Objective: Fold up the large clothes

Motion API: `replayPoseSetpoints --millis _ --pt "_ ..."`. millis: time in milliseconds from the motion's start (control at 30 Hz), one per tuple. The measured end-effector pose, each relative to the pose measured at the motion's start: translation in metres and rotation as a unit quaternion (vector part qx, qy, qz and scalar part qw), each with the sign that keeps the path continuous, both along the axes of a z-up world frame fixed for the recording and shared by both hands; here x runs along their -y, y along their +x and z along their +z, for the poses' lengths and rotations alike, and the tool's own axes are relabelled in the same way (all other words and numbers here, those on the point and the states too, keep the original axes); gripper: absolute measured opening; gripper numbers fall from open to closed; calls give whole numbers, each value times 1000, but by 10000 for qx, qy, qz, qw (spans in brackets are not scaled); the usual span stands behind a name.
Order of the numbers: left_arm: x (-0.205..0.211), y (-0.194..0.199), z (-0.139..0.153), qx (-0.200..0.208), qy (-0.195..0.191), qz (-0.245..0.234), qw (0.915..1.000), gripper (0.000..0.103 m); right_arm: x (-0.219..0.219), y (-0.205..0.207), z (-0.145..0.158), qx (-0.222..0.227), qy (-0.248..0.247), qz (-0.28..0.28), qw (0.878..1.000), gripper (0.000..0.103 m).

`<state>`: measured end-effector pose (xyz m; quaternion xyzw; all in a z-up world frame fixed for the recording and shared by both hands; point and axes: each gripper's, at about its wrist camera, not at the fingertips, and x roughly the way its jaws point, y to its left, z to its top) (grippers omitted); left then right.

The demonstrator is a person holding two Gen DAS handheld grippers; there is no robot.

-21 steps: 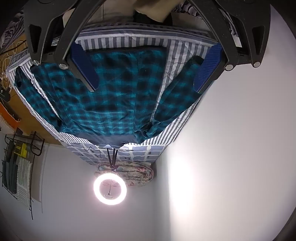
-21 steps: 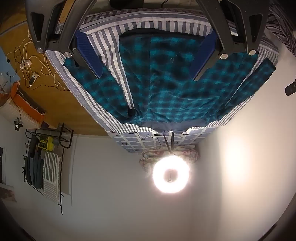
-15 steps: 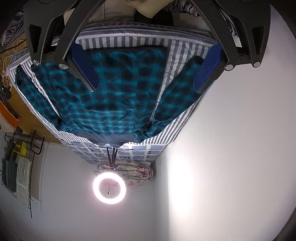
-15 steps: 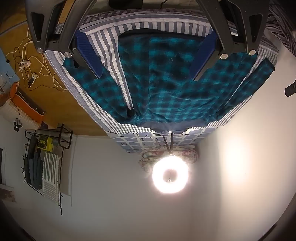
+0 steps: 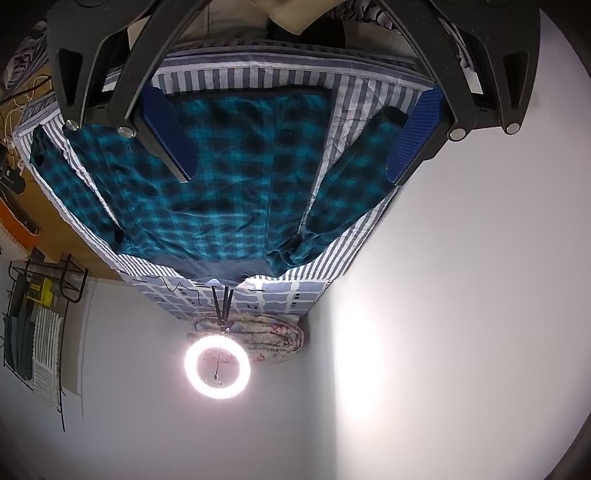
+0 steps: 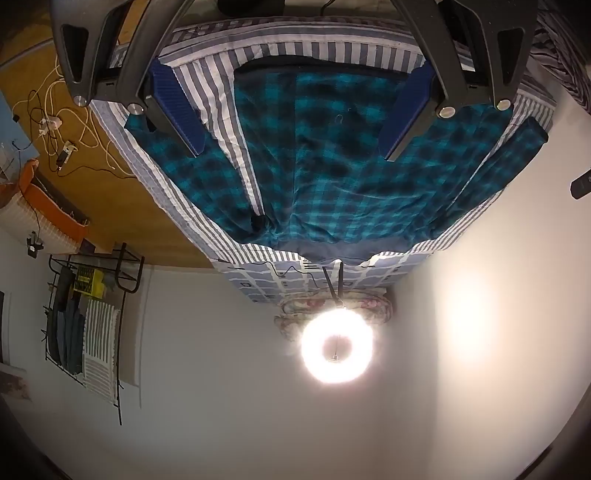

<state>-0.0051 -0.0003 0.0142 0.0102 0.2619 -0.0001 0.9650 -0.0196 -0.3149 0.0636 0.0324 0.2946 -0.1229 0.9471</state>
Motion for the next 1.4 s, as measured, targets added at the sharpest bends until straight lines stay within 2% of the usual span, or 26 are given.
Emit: replayPoseSetpoints --millis 1400 --pt "-1 0 5 43 -23 24 10000 103 -6 2 2 -13 29 37 10000 97"
